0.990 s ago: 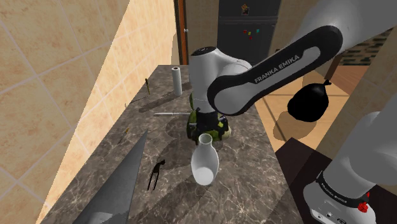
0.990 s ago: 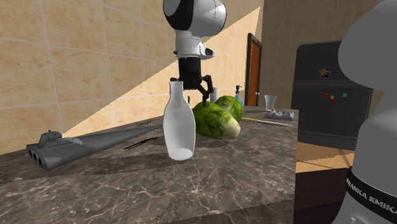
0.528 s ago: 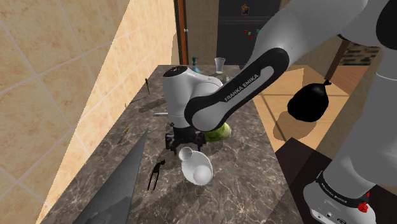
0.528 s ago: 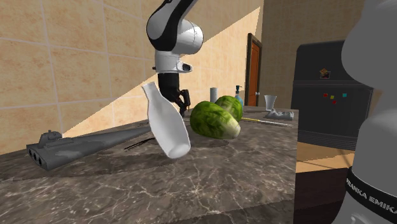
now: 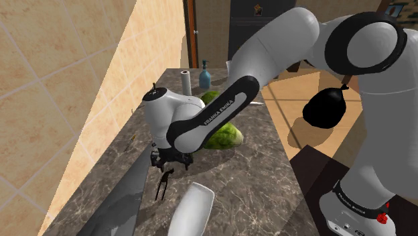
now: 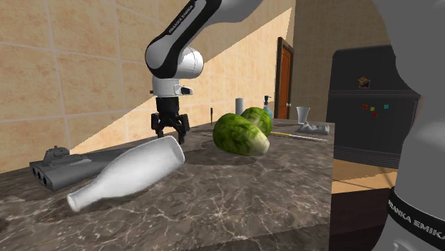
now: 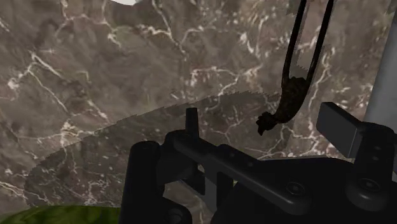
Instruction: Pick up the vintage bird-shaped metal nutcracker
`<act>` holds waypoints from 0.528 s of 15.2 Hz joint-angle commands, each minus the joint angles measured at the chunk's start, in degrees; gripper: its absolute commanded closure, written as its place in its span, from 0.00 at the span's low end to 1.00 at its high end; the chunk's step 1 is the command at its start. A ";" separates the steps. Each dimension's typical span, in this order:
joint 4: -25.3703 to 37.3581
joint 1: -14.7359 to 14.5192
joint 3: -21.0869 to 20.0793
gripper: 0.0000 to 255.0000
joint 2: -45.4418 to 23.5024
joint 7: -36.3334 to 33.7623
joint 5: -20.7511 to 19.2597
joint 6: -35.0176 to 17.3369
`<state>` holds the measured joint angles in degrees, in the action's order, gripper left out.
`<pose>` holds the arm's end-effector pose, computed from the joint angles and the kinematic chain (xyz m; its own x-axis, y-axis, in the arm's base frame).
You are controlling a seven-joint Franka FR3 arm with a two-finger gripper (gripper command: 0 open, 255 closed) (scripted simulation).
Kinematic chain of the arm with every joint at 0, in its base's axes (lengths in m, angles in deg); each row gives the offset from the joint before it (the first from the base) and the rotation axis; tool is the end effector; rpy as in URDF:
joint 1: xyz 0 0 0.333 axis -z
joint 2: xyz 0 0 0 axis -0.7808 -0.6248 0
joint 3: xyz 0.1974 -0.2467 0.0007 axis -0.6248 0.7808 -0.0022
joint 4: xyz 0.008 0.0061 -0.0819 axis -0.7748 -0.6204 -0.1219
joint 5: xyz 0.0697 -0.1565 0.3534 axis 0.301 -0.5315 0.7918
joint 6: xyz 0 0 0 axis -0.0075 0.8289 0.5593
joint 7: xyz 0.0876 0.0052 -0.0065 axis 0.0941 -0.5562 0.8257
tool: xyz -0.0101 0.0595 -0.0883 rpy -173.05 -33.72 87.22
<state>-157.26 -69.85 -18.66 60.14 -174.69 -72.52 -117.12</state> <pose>0.4814 0.4274 0.2722 0.8231 -0.5676 0.0167 -0.5678 -0.8228 0.0235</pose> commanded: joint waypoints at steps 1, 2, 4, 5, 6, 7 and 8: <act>5.67 -2.38 1.29 0.00 -4.80 -2.18 -1.66 0.80; 8.62 -3.53 1.90 0.00 -7.10 -3.01 -2.25 1.34; 14.20 -5.55 2.94 0.00 -11.27 -4.23 -3.10 2.50; 14.18 -5.66 3.12 0.00 -11.73 -4.34 -3.28 2.02; 14.16 -5.77 3.29 0.00 -12.21 -4.46 -3.46 1.54; 14.17 -5.88 3.45 0.00 -12.69 -4.58 -3.65 1.07; 14.19 -5.99 3.62 0.00 -13.18 -4.69 -3.84 0.61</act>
<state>-143.36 -75.61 -15.23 47.58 -179.18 -76.15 -116.16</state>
